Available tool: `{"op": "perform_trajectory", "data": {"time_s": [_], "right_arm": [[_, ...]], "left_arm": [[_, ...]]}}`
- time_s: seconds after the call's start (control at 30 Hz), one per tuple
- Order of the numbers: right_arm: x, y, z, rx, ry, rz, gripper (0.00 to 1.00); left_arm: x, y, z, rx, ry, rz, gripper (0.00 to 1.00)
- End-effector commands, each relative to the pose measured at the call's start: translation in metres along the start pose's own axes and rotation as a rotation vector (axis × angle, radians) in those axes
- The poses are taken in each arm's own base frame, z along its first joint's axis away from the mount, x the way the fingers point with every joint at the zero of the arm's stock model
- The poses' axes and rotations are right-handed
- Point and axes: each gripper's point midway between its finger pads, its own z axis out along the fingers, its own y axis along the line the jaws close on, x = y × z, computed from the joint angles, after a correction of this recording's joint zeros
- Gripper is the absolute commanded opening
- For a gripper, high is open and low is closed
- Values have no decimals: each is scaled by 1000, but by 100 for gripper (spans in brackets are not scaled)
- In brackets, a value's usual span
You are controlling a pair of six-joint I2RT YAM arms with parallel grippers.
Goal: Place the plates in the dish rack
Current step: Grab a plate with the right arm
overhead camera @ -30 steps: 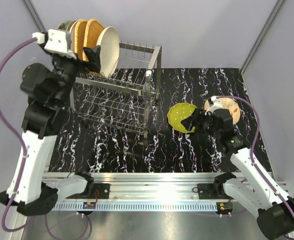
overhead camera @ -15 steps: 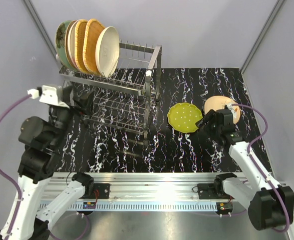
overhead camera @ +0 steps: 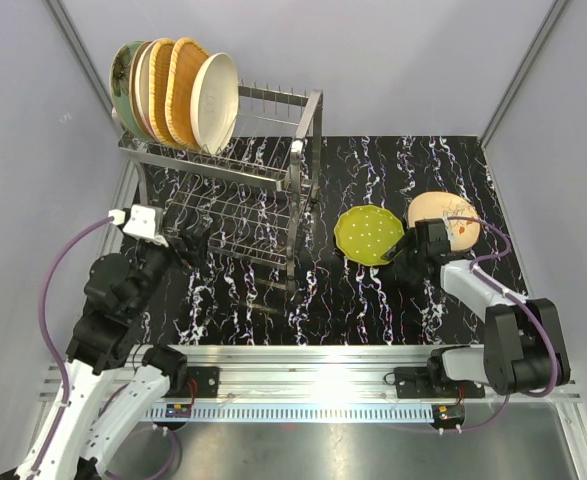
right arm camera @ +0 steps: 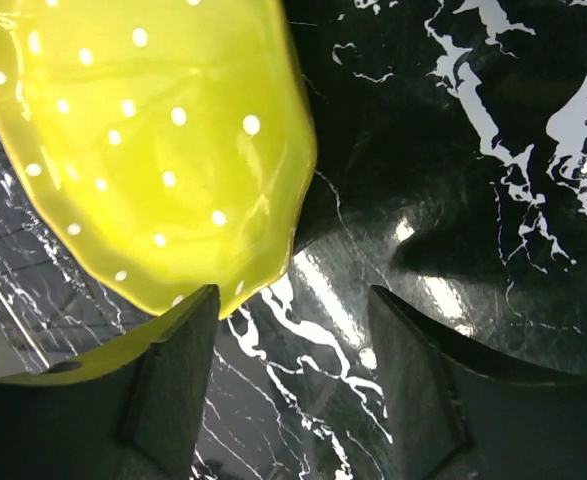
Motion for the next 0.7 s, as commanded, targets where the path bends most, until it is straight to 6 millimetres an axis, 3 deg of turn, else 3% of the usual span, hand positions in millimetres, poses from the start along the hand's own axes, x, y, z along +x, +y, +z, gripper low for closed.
{"op": "perform_trajectory", "data": {"time_s": [0.0, 0.23, 0.5, 0.67], "right_arm": [[-21, 21, 3, -52, -61, 29, 67], [-22, 10, 12, 14, -65, 36, 61], [-15, -4, 32, 83, -33, 31, 55], [-14, -17, 33, 146, -30, 0, 40]], "left_arm": [[11, 2, -2, -5, -11, -14, 99], [35, -1, -2, 11, 18, -19, 99], [36, 3, -3, -8, 21, -18, 99], [36, 2, -4, -6, 15, -20, 99]]}}
